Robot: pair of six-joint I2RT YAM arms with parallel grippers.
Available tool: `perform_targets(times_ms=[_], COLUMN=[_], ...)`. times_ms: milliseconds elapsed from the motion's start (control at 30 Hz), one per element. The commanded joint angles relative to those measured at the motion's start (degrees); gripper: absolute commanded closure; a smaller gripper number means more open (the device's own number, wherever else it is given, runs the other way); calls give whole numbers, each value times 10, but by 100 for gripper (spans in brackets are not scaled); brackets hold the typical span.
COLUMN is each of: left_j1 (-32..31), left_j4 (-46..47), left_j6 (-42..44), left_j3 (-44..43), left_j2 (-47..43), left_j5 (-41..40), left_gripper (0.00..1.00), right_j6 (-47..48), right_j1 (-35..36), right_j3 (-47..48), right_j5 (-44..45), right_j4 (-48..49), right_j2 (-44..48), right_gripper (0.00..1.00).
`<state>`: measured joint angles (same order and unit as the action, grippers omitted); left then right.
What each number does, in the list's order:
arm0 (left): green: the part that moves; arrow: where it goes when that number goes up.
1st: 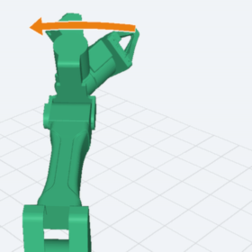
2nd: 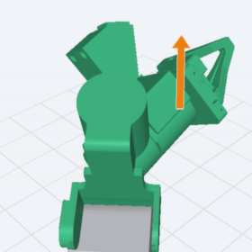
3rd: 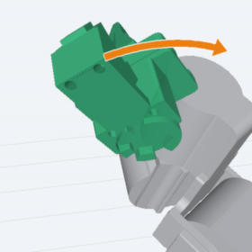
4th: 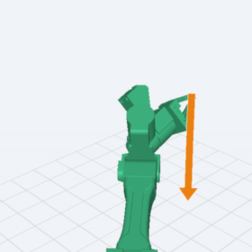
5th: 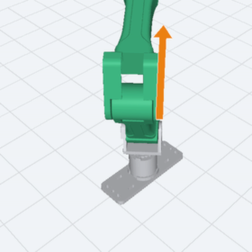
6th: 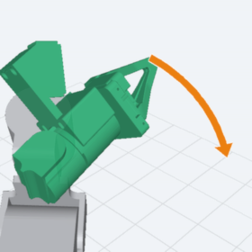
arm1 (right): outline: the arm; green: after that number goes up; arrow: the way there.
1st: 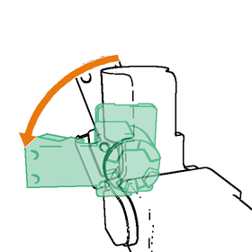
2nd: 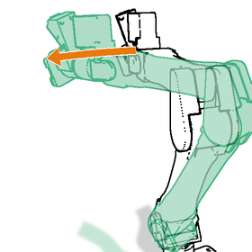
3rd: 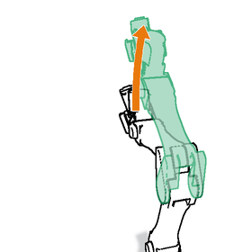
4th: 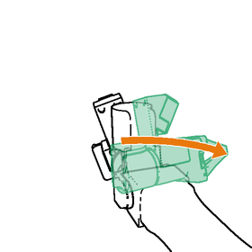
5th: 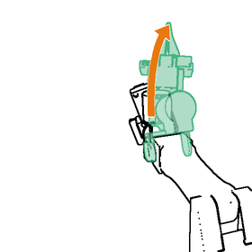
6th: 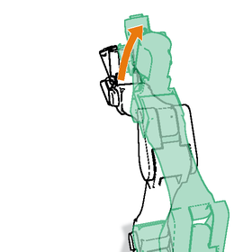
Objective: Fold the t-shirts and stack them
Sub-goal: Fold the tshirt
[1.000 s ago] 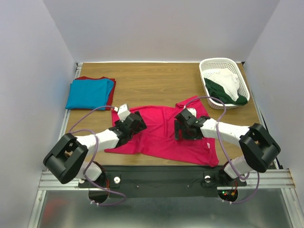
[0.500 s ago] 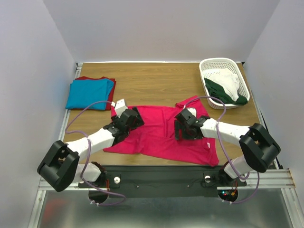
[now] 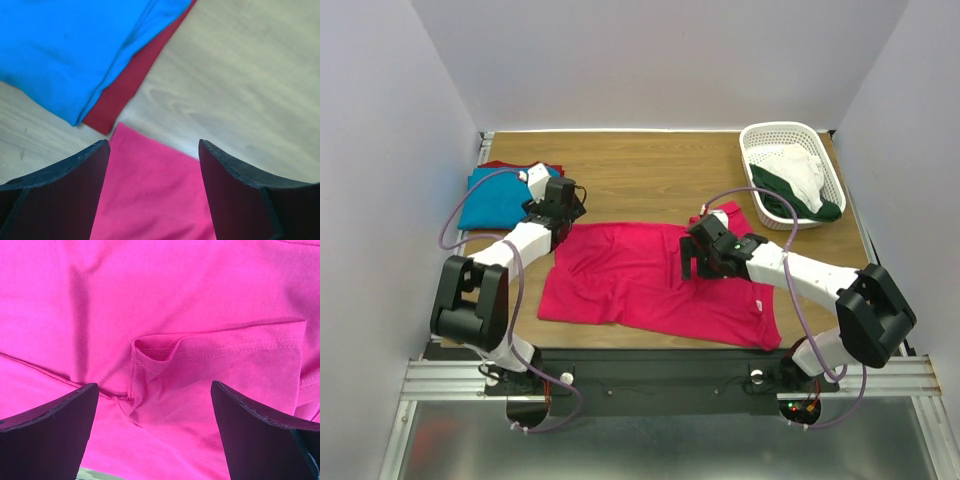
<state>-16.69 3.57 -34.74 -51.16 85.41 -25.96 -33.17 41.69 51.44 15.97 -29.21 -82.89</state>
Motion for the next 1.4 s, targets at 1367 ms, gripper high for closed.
perform_targets(times_ms=[1367], left_j1=[39], left_j4=[-8], left_j6=[-18], left_j3=[-32], left_j2=[127], left_j5=[36], left_gripper=[57], right_j6=[27], right_j1=[1], right_j3=[-64], right_j5=[-2], right_j4=[52], right_j2=[61], right_gripper=[0])
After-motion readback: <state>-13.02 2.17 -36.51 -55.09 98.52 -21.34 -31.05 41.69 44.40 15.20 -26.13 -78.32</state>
